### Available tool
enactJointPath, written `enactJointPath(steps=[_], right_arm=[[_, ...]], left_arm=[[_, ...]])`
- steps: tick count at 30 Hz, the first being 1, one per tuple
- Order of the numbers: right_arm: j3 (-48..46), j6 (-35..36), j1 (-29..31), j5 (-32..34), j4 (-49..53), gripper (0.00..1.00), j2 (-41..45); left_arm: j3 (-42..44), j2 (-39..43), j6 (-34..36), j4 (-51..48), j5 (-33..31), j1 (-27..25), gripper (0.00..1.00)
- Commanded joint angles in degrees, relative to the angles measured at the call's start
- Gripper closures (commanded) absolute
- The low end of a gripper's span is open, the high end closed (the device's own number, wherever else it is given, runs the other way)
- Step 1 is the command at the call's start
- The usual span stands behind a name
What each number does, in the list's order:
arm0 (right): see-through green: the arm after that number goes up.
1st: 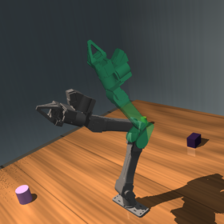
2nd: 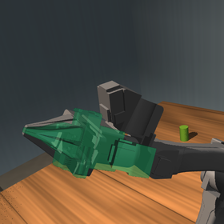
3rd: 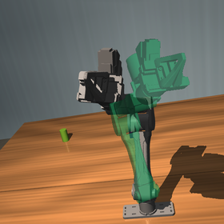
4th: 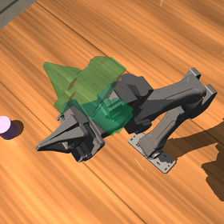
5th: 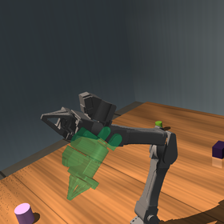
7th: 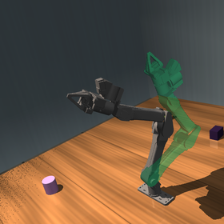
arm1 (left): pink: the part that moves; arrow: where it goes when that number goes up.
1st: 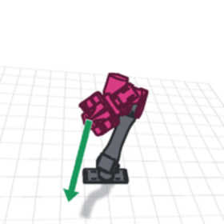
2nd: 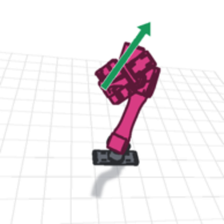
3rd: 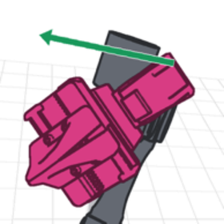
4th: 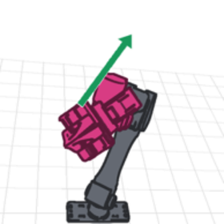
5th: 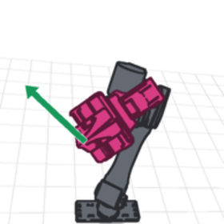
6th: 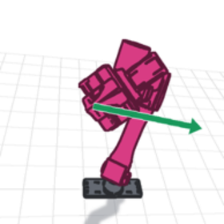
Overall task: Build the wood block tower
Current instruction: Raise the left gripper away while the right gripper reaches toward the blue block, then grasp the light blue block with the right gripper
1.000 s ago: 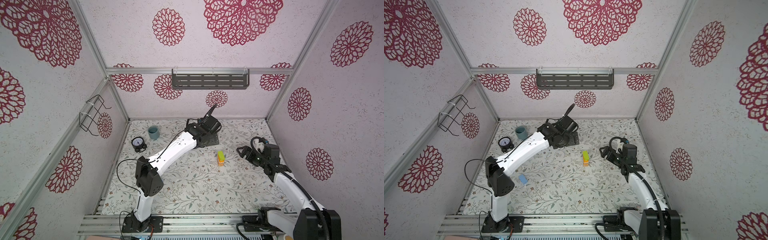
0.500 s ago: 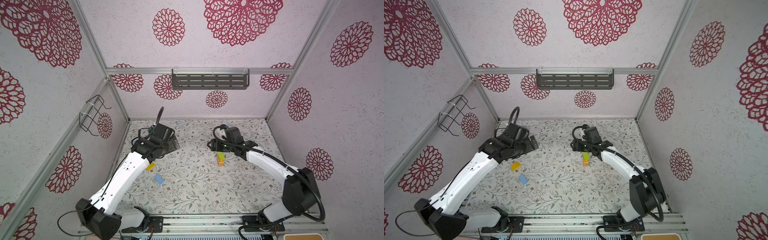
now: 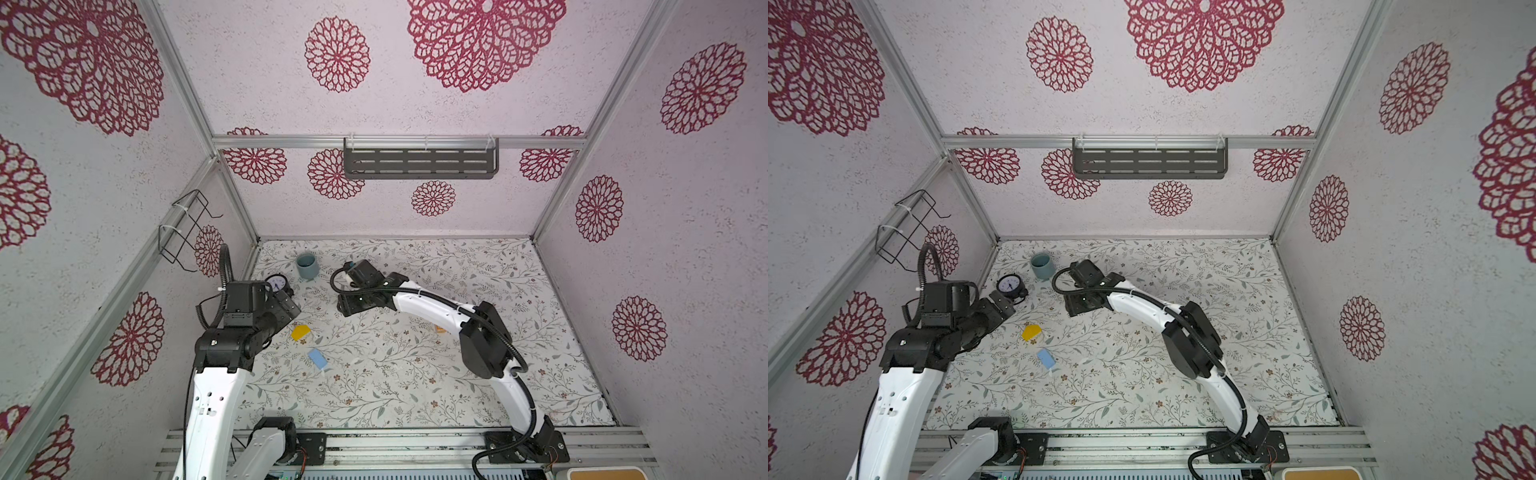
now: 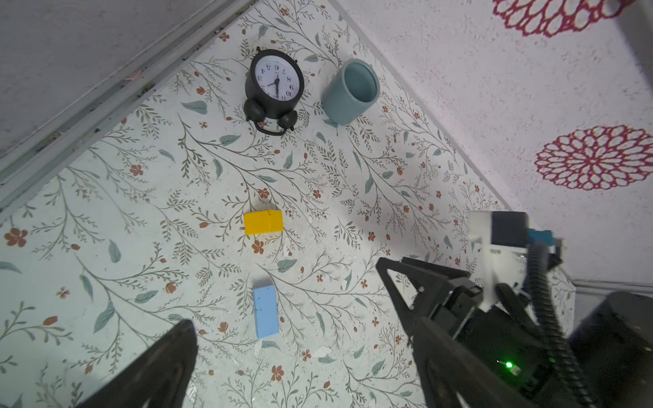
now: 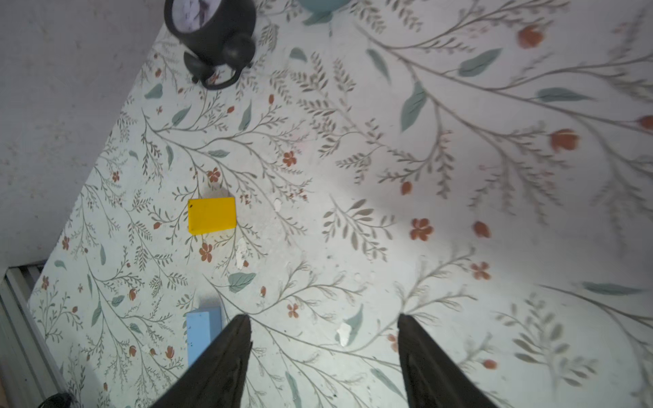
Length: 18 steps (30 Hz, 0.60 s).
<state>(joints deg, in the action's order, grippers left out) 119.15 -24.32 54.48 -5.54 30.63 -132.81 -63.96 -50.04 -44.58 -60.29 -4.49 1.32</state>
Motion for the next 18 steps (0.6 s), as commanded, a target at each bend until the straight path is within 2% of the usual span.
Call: enactJointPath(steps=[1, 9, 18], right_arm=[[5.2, 2.2, 2.6, 2.7, 5.3, 0.3, -1.4], [5.4, 3.0, 7.7, 4.8, 3.4, 0.29, -3.9], [6.0, 2.8, 11.0, 4.8, 2.2, 0.29, -7.0]], left_arm=[[0.8, 3.7, 1.7, -0.5, 2.0, 2.2, 0.03], [2.4, 4.9, 2.2, -0.4, 4.3, 4.1, 0.03], [0.5, 6.0, 2.5, -1.0, 3.6, 4.9, 0.03]])
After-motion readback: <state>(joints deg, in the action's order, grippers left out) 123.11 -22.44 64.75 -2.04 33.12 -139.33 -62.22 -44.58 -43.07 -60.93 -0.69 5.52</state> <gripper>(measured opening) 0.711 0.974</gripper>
